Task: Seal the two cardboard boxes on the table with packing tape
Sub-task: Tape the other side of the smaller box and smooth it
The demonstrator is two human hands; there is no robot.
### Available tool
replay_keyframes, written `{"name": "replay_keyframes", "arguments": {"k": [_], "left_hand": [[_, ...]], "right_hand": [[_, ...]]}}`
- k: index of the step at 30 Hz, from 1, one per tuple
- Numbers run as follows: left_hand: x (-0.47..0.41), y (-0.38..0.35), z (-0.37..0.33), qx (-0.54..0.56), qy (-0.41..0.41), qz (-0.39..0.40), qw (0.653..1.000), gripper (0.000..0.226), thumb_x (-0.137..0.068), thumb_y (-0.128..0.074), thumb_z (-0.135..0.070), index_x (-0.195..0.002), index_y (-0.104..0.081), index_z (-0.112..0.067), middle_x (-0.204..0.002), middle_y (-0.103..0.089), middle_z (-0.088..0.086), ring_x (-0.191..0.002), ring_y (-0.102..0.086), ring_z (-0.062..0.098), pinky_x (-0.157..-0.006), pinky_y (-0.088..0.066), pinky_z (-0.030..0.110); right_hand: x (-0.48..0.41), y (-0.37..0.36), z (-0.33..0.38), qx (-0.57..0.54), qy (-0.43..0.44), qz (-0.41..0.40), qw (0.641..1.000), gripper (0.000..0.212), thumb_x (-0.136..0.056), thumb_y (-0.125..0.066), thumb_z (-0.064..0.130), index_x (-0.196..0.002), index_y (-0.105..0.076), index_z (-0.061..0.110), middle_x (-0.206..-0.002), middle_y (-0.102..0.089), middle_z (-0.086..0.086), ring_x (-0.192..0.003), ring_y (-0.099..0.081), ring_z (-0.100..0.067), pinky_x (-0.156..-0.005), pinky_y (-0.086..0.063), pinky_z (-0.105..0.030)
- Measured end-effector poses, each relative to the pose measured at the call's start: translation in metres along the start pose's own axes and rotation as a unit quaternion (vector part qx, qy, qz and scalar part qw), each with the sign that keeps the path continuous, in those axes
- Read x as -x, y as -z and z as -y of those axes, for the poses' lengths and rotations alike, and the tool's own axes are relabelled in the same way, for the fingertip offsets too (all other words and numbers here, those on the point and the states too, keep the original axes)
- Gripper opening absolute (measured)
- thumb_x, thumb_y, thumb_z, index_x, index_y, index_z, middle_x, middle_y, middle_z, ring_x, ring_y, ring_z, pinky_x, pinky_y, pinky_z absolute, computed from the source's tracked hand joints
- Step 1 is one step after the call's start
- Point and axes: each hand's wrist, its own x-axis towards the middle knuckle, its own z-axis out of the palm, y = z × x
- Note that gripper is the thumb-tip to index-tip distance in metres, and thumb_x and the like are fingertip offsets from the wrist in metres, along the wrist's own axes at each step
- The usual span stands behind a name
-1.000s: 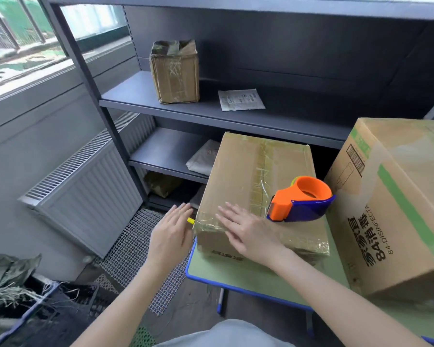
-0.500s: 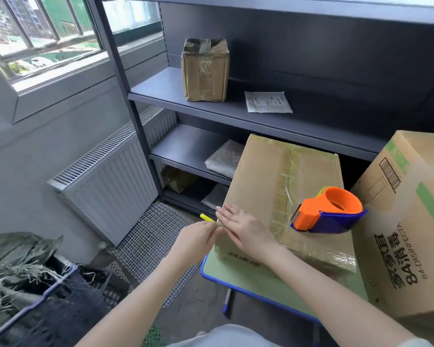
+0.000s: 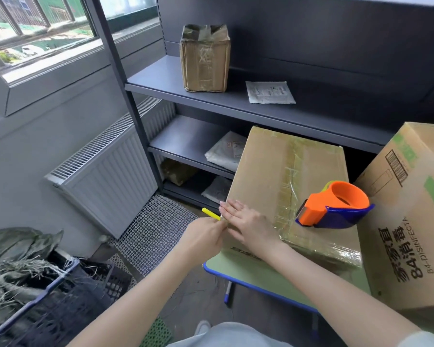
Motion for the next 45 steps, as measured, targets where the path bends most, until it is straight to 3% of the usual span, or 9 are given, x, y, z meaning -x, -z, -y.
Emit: {"name": "replay_keyframes", "arguments": {"k": [2, 7, 12, 15, 20, 24, 27, 32, 45], "left_hand": [[-0.003, 0.007, 0.006, -0.065, -0.047, 0.011, 0.997, 0.037, -0.09, -0.037, -0.016, -0.123, -0.053, -0.015, -0.097, -0.065, 0.002, -0.093, -0.057, 0.022, -0.08, -0.039, 0.027], [-0.002, 0.02, 0.019, -0.015, -0.044, -0.064, 0.997, 0.028, -0.089, -0.044, -0.029, -0.089, -0.064, -0.009, -0.084, -0.065, 0.001, -0.082, -0.06, 0.021, -0.072, -0.046, 0.03], [-0.018, 0.02, 0.025, -0.089, -0.067, 0.043, 0.993, 0.042, -0.094, -0.042, -0.051, -0.104, -0.056, -0.012, -0.102, -0.061, -0.002, -0.097, -0.055, 0.014, -0.079, -0.042, 0.025], [-0.023, 0.021, 0.021, -0.09, -0.087, 0.006, 0.992, 0.043, -0.093, -0.049, -0.046, -0.094, -0.063, -0.006, -0.091, -0.067, 0.004, -0.085, -0.062, 0.02, -0.074, -0.045, 0.029], [-0.019, 0.019, 0.019, -0.106, -0.14, -0.081, 0.981, 0.032, -0.065, -0.086, -0.027, -0.057, -0.058, -0.011, -0.051, -0.058, -0.004, -0.044, -0.057, 0.015, -0.042, -0.043, 0.017], [-0.028, 0.009, 0.029, -0.106, -0.05, 0.031, 0.993, 0.04, -0.092, -0.049, -0.051, -0.093, -0.067, -0.016, -0.088, -0.069, -0.004, -0.082, -0.064, 0.016, -0.067, -0.047, 0.027], [-0.033, 0.005, 0.027, -0.108, -0.044, 0.101, 0.988, 0.041, -0.096, -0.038, -0.049, -0.106, -0.067, -0.022, -0.102, -0.068, -0.007, -0.095, -0.062, 0.015, -0.076, -0.046, 0.027], [-0.027, -0.006, 0.023, -0.05, -0.035, 0.037, 0.997, 0.033, -0.099, -0.043, -0.035, -0.106, -0.069, -0.017, -0.101, -0.07, 0.0, -0.096, -0.063, 0.021, -0.076, -0.044, 0.03], [-0.023, -0.005, 0.007, -0.166, 0.046, 0.062, 0.983, 0.046, -0.092, -0.035, -0.06, -0.093, -0.068, -0.028, -0.084, -0.068, -0.007, -0.08, -0.064, 0.013, -0.061, -0.044, 0.026]], "right_hand": [[-0.002, -0.001, 0.002, -0.01, -0.017, -0.017, 1.0, 0.054, -0.061, -0.086, 0.007, -0.112, -0.067, 0.003, -0.117, -0.065, -0.01, -0.106, -0.063, -0.031, -0.084, -0.053, -0.047], [-0.001, -0.007, 0.002, -0.089, -0.071, -0.028, 0.993, 0.042, -0.079, -0.069, 0.005, -0.121, -0.062, 0.007, -0.129, -0.057, -0.006, -0.122, -0.052, -0.031, -0.105, -0.033, -0.046], [-0.001, -0.009, 0.007, -0.07, -0.07, -0.034, 0.995, 0.041, -0.077, -0.069, 0.004, -0.118, -0.065, 0.007, -0.124, -0.06, -0.007, -0.116, -0.057, -0.03, -0.097, -0.046, -0.048], [-0.001, -0.008, 0.003, -0.094, -0.085, 0.002, 0.992, 0.042, -0.092, -0.054, 0.01, -0.133, -0.05, 0.011, -0.14, -0.044, -0.002, -0.135, -0.038, -0.022, -0.115, -0.024, -0.031], [0.006, 0.008, -0.005, -0.113, -0.064, 0.094, 0.987, 0.054, -0.096, -0.049, 0.016, -0.145, -0.028, 0.011, -0.153, -0.022, -0.001, -0.144, -0.011, -0.013, -0.112, 0.006, -0.014], [0.04, 0.015, -0.018, -0.012, -0.072, 0.118, 0.99, 0.059, -0.097, -0.046, 0.028, -0.149, -0.018, 0.017, -0.156, -0.013, 0.003, -0.145, -0.004, -0.018, -0.11, 0.009, -0.02], [0.058, 0.017, -0.026, -0.01, -0.104, 0.109, 0.989, 0.06, -0.097, -0.043, 0.012, -0.148, -0.016, 0.028, -0.154, -0.009, 0.012, -0.145, -0.002, -0.016, -0.107, 0.015, -0.016], [0.058, 0.015, -0.024, -0.038, -0.131, 0.073, 0.988, 0.071, -0.088, -0.043, -0.007, -0.146, -0.024, 0.03, -0.151, -0.017, 0.015, -0.145, -0.009, -0.018, -0.109, 0.007, -0.016], [0.06, 0.01, -0.025, -0.025, -0.113, 0.048, 0.992, 0.068, -0.09, -0.04, -0.005, -0.147, -0.022, 0.028, -0.152, -0.016, 0.013, -0.145, -0.007, -0.016, -0.112, 0.004, -0.02]]}}
